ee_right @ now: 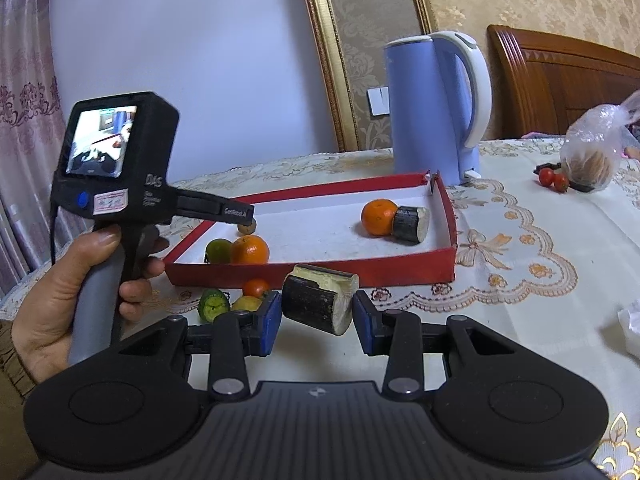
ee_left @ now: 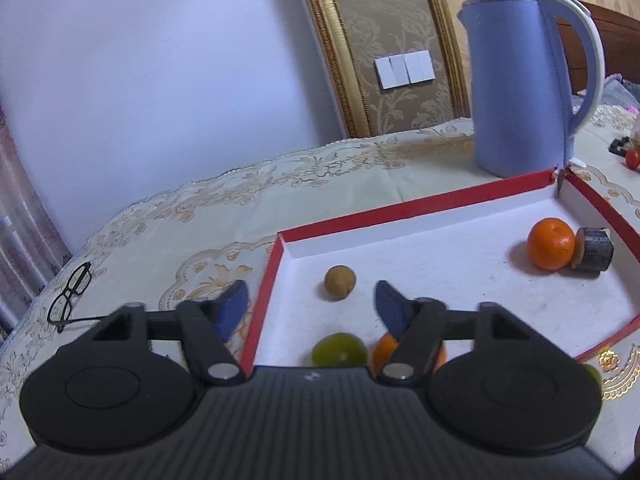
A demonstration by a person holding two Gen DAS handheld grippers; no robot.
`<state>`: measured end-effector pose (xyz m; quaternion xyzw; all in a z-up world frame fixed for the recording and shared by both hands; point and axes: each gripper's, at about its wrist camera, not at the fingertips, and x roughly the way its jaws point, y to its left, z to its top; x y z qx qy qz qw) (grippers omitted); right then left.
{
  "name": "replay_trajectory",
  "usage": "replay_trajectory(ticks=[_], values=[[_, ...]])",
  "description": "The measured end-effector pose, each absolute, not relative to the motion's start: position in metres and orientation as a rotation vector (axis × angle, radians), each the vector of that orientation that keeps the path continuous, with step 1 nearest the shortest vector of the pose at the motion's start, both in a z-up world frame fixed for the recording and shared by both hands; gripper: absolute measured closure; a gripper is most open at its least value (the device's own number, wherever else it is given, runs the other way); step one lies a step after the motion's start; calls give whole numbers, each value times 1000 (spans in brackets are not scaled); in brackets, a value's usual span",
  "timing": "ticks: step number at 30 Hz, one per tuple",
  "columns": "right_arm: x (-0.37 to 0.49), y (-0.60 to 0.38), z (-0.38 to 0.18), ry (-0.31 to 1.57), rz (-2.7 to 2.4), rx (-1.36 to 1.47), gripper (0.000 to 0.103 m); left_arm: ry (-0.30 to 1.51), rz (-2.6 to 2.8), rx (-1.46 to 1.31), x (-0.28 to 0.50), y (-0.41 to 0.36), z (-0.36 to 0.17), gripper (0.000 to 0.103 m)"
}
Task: Organize fruits
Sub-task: 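Carry the green fruit into the tray and open the left gripper while the right gripper grasps an eggplant piece, then carry the eggplant piece into the tray and open the right gripper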
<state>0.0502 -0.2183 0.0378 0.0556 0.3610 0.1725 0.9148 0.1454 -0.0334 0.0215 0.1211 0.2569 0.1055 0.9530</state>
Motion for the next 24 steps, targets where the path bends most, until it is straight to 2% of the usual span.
replay_trajectory(ticks=[9,24], values=[[65,-209,43,726,363,86,65,496,275,94,118,8,26,0],[101,-185,50,693,386,48,65,507,345,38,119,39,12,0]])
